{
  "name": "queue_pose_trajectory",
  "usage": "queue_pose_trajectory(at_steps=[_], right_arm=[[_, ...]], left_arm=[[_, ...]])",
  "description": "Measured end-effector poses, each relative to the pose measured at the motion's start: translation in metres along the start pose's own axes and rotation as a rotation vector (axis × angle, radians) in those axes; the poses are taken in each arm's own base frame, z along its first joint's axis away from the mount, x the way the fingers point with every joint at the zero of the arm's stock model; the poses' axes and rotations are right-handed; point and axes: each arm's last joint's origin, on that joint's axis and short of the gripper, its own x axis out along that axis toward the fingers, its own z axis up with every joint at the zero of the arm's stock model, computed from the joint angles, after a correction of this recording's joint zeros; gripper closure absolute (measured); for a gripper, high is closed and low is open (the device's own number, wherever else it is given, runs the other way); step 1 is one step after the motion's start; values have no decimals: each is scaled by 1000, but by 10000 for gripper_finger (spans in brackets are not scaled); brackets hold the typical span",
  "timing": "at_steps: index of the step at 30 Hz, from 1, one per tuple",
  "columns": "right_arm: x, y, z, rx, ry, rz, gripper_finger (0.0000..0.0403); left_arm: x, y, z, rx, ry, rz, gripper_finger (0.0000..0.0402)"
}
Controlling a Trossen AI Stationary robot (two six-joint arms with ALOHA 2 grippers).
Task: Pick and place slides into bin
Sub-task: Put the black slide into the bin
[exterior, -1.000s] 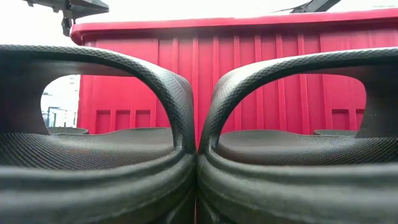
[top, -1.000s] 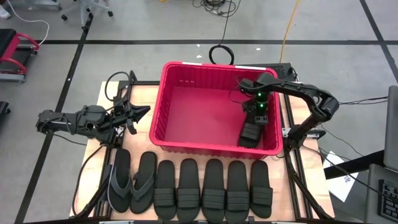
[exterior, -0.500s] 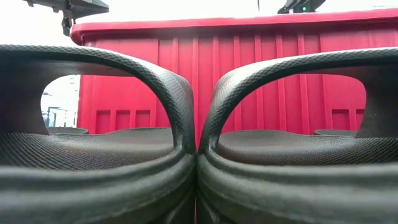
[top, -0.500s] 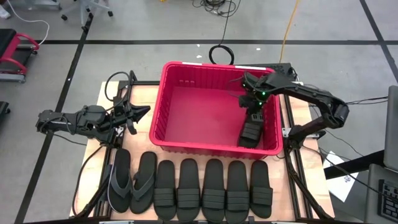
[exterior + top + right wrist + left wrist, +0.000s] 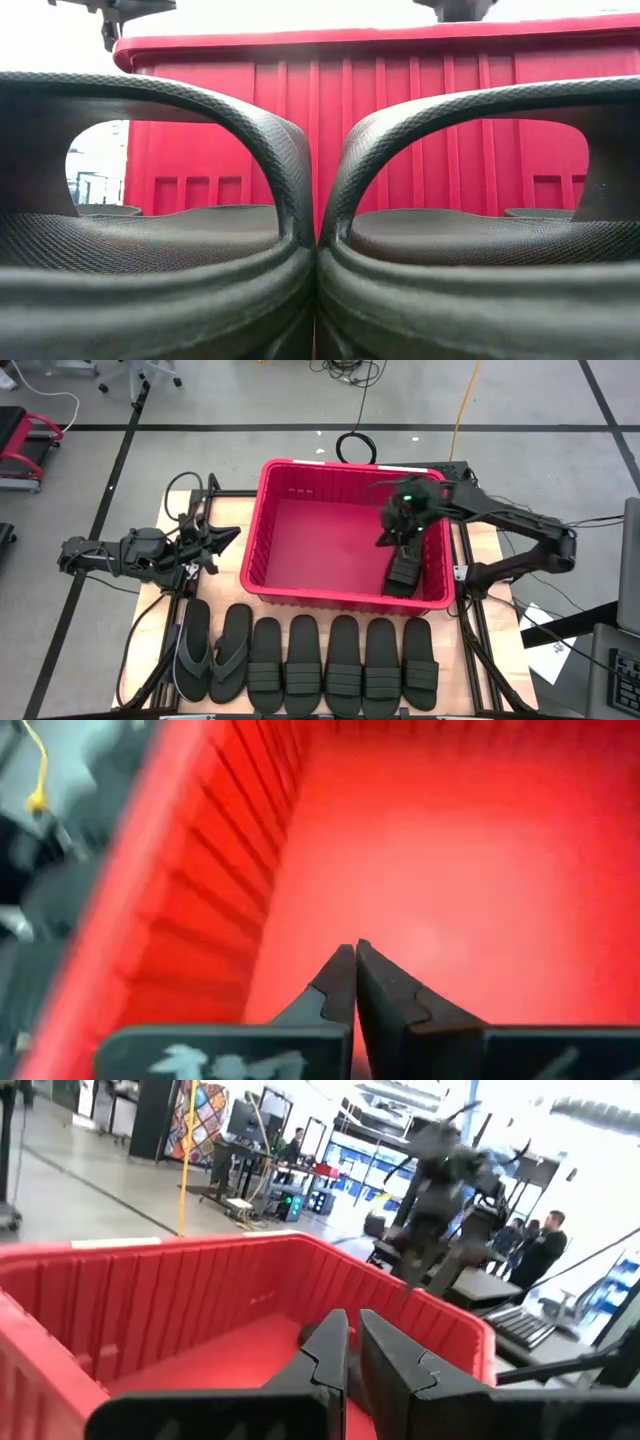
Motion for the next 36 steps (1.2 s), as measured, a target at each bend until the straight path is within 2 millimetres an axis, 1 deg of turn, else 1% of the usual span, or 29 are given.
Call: queue_pose_trajectory(at_steps=[2, 5, 9, 11, 12, 14, 16, 19, 21, 24, 27, 30, 33, 36], right_arm=[[-21, 17, 15, -89, -145, -9, 398], [-55, 45, 27, -194, -339, 1, 402], [-102, 79, 42, -153, -603, 89, 402], [-123, 93, 50, -136, -708, 142, 402], [-131, 99, 53, -125, -733, 152, 402], [-139, 108, 57, -112, -744, 144, 402], [-141, 116, 58, -99, -721, 131, 402], [-135, 124, 62, -75, -678, 173, 403], [-126, 128, 63, -19, -633, 206, 403], [-112, 133, 62, 71, -540, 189, 403], [-96, 138, 60, 45, -444, 181, 403], [-82, 147, 60, 13, -374, 186, 403], [-83, 158, 52, -44, -324, 209, 403], [-92, 169, 35, -59, -225, 257, 403]], left_arm=[[0, 0, 0, 43, -3, -1, 376], [0, 0, 0, 93, -3, -1, 376], [0, 0, 0, 64, -2, -1, 376], [0, 0, 0, 46, -2, -1, 376], [0, 0, 0, 44, 0, -1, 376], [0, 0, 0, 63, 4, 1, 376], [0, 0, -1, 108, 13, 3, 376], [0, 0, -1, 156, 12, 3, 376], [0, 0, -1, 169, 8, 1, 376], [0, -1, -1, 148, 11, -28, 376], [0, -1, 0, 179, 1, -39, 376], [0, -4, 4, 187, -14, -93, 376], [-2, -8, 11, 169, -24, -180, 376], [-1, -10, 14, 142, -51, -197, 376]])
